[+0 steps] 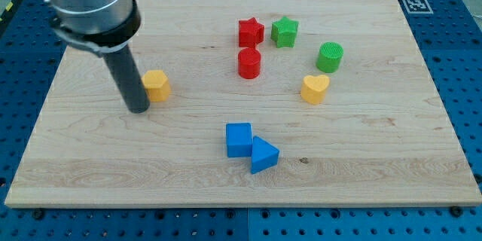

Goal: Push the yellow hexagon closer to the yellow heart

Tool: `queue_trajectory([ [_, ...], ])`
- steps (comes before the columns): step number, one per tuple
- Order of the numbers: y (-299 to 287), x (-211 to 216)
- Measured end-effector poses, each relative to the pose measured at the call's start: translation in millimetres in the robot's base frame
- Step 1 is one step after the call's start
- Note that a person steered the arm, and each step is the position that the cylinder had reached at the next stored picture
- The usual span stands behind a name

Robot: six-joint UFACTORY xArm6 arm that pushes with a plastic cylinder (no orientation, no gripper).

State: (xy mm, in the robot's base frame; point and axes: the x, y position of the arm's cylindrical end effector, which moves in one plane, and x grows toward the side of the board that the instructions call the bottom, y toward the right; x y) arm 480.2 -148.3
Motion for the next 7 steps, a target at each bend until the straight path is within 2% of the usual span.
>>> queue_trajectory([
  [1, 20.4, -2.8],
  [2, 12.6, -18.6],
  [3, -26.6, -23.5],
  [4, -39.2, -43.4],
  [6, -13.8, -49.2],
  [7, 17.7, -49.2],
])
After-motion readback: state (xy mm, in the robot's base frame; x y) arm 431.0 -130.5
